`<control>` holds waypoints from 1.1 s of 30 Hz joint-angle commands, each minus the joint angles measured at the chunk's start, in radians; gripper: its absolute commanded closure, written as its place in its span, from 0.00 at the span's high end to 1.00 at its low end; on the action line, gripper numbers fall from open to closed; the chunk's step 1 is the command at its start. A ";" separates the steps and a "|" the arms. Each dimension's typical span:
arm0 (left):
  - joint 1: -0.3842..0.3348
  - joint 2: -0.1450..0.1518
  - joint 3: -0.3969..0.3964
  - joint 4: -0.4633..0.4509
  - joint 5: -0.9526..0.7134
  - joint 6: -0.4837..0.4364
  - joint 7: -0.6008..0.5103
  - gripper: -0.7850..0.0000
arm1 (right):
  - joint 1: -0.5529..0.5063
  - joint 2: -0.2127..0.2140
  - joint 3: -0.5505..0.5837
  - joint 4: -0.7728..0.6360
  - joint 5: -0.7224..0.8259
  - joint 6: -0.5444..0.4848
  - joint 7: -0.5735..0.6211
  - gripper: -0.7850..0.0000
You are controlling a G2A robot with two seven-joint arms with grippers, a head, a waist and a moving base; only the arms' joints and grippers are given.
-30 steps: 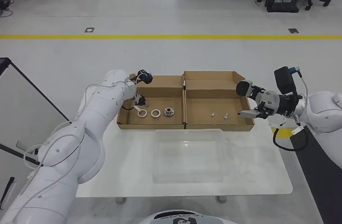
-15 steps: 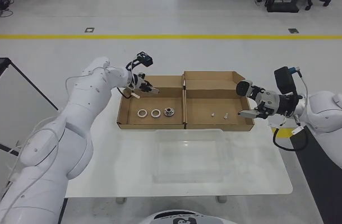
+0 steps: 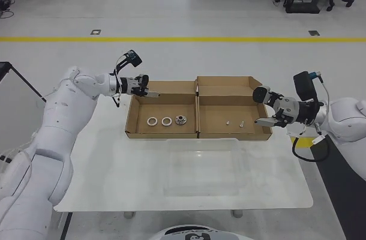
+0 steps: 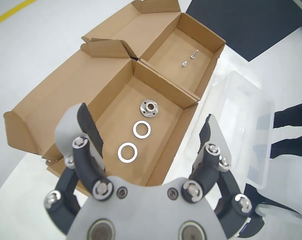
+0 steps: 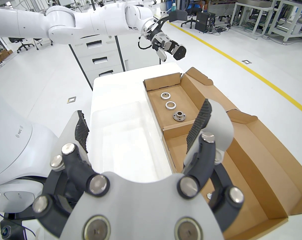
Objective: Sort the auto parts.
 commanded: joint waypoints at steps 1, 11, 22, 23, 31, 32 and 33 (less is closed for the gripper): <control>0.096 0.048 -0.078 -0.192 -0.053 0.058 -0.056 1.00 | 0.000 0.000 0.000 0.000 0.000 0.000 0.000 1.00; 0.533 0.193 -0.462 -0.878 -0.233 0.303 -0.263 1.00 | 0.000 0.000 0.000 0.000 0.000 0.000 0.000 1.00; 0.715 0.247 -0.652 -1.054 -0.434 0.323 -0.331 1.00 | 0.000 0.000 0.000 0.000 0.000 0.000 0.000 1.00; 0.713 0.246 -0.650 -1.052 -0.432 0.322 -0.330 1.00 | 0.000 0.000 0.000 0.000 0.000 0.000 0.000 1.00; 0.715 0.247 -0.652 -1.054 -0.434 0.323 -0.331 1.00 | 0.000 0.000 0.000 0.000 0.000 0.000 0.000 1.00; 0.715 0.247 -0.652 -1.054 -0.434 0.323 -0.331 1.00 | 0.000 0.000 0.000 0.000 0.000 0.000 0.000 1.00; 0.715 0.247 -0.652 -1.054 -0.434 0.323 -0.331 1.00 | 0.000 0.000 0.000 0.000 0.000 0.000 0.000 1.00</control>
